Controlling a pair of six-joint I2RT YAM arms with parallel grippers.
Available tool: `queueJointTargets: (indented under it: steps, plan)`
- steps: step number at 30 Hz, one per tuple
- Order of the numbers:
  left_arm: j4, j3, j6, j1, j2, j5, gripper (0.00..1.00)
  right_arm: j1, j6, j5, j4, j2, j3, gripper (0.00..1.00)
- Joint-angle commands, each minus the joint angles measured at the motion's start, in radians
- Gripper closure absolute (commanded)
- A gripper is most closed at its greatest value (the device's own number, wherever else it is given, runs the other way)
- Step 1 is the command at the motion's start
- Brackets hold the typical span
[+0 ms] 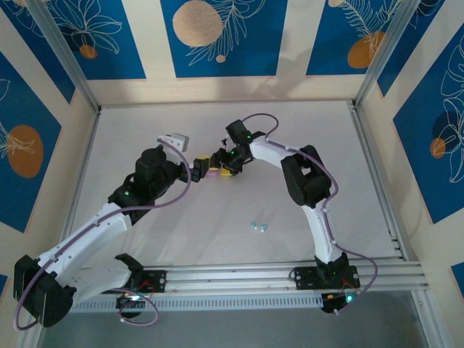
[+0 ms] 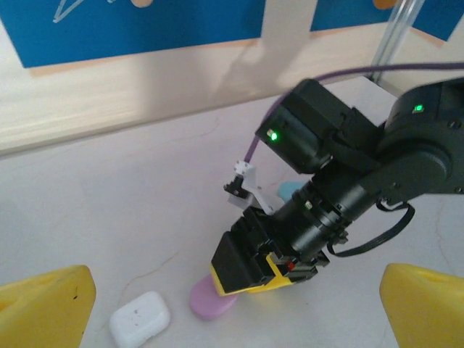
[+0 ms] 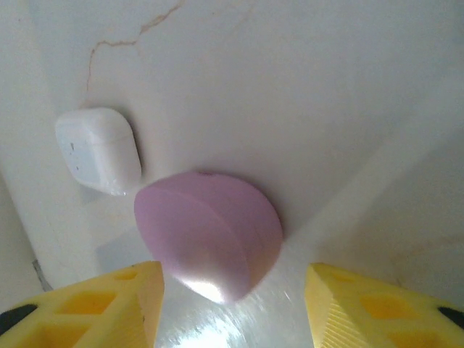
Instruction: Insert wireless bluetooth earbuds into charging case
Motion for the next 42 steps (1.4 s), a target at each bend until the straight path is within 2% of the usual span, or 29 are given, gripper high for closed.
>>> queueJointTargets:
  steps: [1, 6, 10, 14, 17, 20, 23, 28, 42]
  plan:
    - [-0.002, 0.032, -0.018, 0.009, 0.016, 0.071, 0.00, -0.001, -0.056, 0.068, -0.071, -0.126, -0.052, 0.44]
    - [0.005, 0.038, -0.027, 0.011, 0.032, 0.088, 0.00, -0.023, -0.110, 0.197, -0.014, -0.347, -0.229, 0.44]
    - [0.021, 0.035, -0.041, 0.010, 0.057, 0.103, 0.00, -0.100, -0.127, 0.275, 0.061, -0.514, -0.381, 0.44]
    - [0.053, 0.042, -0.074, 0.008, 0.111, 0.126, 0.00, -0.210, -0.160, 0.286, 0.192, -0.640, -0.545, 0.43]
    - [0.035, 0.082, -0.109, 0.009, 0.168, 0.150, 0.00, -0.302, -0.163, 0.216, 0.270, -0.664, -0.612, 0.41]
    - [0.008, 0.124, -0.128, 0.010, 0.215, 0.197, 0.00, -0.373, -0.172, 0.108, 0.266, -0.612, -0.592, 0.41]
    - [0.006, 0.137, -0.150, 0.009, 0.238, 0.221, 0.00, -0.403, -0.196, 0.040, 0.175, -0.512, -0.501, 0.40]
    - [-0.012, 0.143, -0.160, 0.008, 0.239, 0.225, 0.00, -0.403, -0.230, -0.011, 0.023, -0.345, -0.307, 0.40]
    - [-0.106, 0.195, -0.167, 0.007, 0.288, 0.262, 0.00, -0.386, -0.324, -0.084, -0.179, -0.010, 0.109, 0.40]
